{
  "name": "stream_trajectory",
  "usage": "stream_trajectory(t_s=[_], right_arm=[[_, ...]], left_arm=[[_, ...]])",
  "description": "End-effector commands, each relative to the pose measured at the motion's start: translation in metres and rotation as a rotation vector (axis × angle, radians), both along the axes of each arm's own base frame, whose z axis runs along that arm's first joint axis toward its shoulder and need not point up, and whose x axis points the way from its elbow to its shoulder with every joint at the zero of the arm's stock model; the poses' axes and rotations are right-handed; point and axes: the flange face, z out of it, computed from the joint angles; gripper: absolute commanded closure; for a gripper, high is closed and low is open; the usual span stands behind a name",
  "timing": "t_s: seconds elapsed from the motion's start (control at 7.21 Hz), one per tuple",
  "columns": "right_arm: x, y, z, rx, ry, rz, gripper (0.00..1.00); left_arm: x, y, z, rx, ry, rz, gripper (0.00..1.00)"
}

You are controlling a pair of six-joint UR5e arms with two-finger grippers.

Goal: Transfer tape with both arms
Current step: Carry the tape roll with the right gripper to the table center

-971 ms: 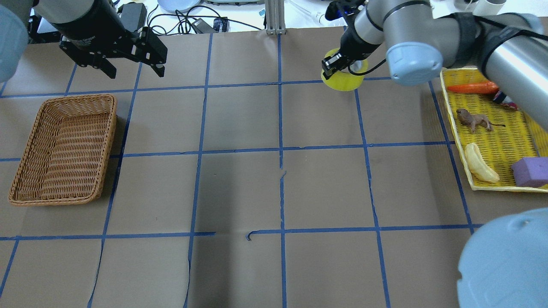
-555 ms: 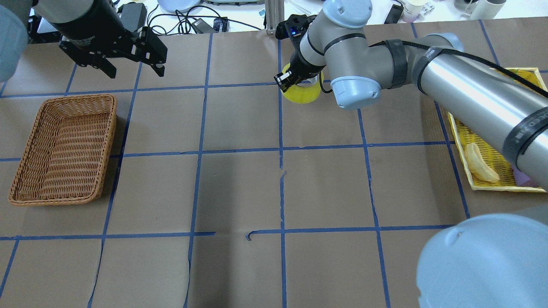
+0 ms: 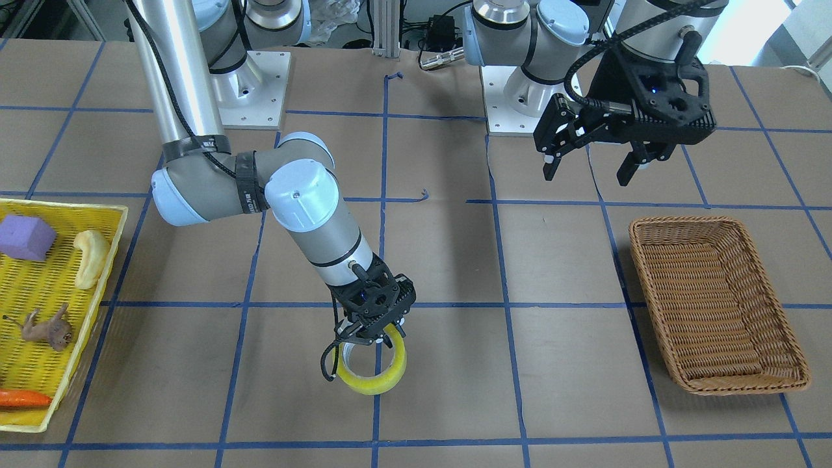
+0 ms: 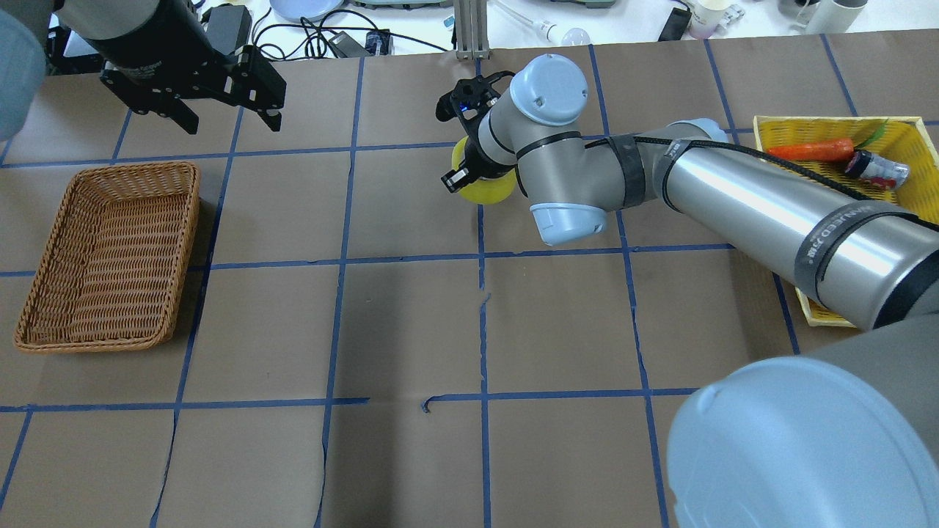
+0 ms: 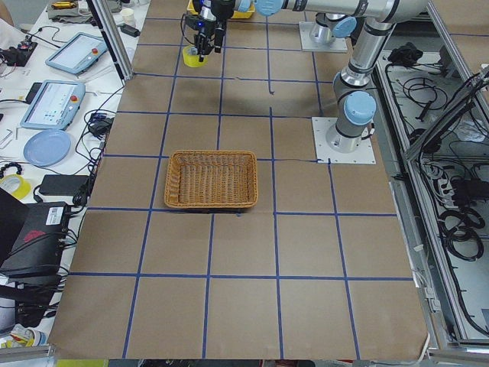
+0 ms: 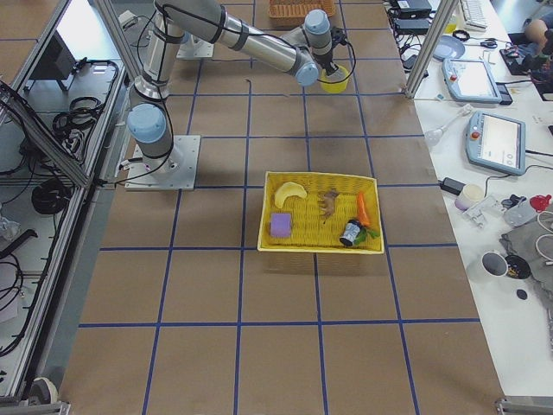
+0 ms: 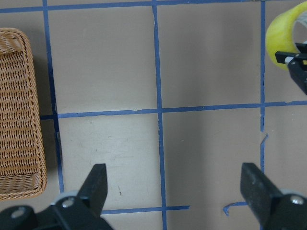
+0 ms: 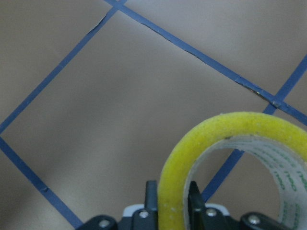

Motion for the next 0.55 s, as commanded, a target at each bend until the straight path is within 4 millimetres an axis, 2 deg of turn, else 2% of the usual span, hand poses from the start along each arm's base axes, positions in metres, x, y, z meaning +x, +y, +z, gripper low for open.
stream_trajectory(t_s=[0.0,0.14,0.28,0.42], right_arm=[[0.0024,-0.0033,-0.0198,0.011,0.009,0.016,0.75],[0.0033,-0.0036,-0.0191,0.02,-0.001,0.007,0.1],[0.0022,-0.0035,-0.0156,0.019,-0.002,0.004,0.0],[0.002,-0.0035,-0.0158,0.021,0.0,0.003,0.0]], left_arm=[[-0.0001,-0.0005,-0.0003,0.002,0.001,0.0,0.0],[0.0007,0.0,-0.0003,0.002,0.0,-0.003,0.0],[0.001,-0.0004,-0.0007,0.005,-0.003,-0.003,0.0],[0.0019,-0.005,-0.0069,0.017,-0.003,-0.001,0.0]])
